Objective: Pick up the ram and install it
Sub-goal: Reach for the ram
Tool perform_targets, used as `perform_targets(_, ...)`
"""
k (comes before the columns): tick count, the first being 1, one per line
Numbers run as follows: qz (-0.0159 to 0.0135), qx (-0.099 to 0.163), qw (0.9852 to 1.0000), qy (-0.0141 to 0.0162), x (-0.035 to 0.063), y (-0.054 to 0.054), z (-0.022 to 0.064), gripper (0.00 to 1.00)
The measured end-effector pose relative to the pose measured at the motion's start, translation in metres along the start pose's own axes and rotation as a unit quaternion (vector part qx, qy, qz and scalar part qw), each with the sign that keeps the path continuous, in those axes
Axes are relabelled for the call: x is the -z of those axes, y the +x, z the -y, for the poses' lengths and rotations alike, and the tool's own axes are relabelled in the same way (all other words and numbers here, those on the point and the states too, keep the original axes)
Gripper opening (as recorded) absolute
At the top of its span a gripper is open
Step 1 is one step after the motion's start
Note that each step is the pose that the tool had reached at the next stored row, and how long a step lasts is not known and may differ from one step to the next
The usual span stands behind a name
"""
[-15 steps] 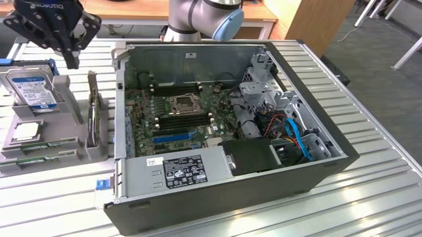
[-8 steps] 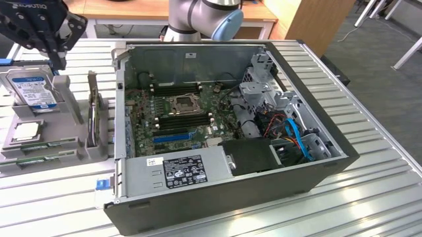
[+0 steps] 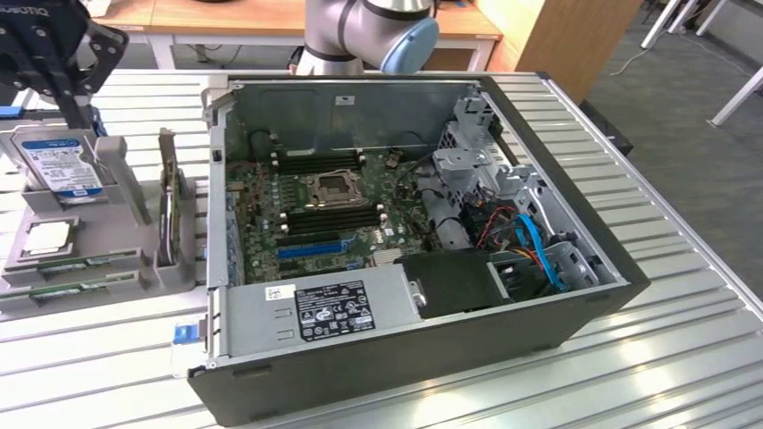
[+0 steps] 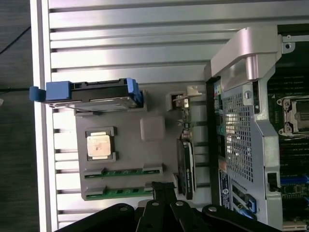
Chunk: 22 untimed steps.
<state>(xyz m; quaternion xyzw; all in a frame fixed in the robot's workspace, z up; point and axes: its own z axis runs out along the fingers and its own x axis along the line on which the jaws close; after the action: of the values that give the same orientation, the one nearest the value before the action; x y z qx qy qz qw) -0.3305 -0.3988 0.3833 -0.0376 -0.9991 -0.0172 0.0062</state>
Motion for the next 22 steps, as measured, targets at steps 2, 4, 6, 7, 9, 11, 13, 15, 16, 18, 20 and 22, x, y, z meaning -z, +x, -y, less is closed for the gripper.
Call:
perform_targets(2, -0.0003, 0.000, 1.0000, 0.0000, -0.0003, 0.006, 0.0004, 0.10)
perform_targets(4, -0.0004, 0.000, 1.0000, 0.0000, -0.0005, 0.012, 0.0009, 0.10)
perform_targets(6, -0.0006, 0.000, 1.0000, 0.0000, -0.0008, 0.018, 0.0014, 0.10)
perform_targets(7, -0.0006, 0.000, 1.0000, 0.0000, -0.0009, 0.021, 0.0016, 0.10)
perform_targets(9, -0.0007, 0.000, 1.0000, 0.0001, -0.0011, 0.027, 0.0020, 0.10)
perform_targets(11, -0.0007, 0.000, 1.0000, 0.0000, -0.0013, 0.032, 0.0025, 0.10)
perform_targets(13, -0.0007, 0.000, 1.0000, 0.0000, -0.0015, 0.037, 0.0029, 0.10)
perform_targets(15, -0.0009, 0.000, 1.0000, 0.0001, -0.0017, 0.041, 0.0032, 0.10)
perform_targets(16, -0.0009, 0.000, 1.0000, 0.0001, -0.0017, 0.042, 0.0032, 0.10)
perform_targets(18, -0.0009, 0.000, 1.0000, 0.0001, -0.0017, 0.044, 0.0034, 0.10)
perform_targets(20, -0.0010, 0.000, 1.0000, 0.0001, -0.0017, 0.046, 0.0035, 0.10)
perform_targets(22, -0.0009, 0.000, 1.0000, 0.0001, -0.0019, 0.048, 0.0037, 0.10)
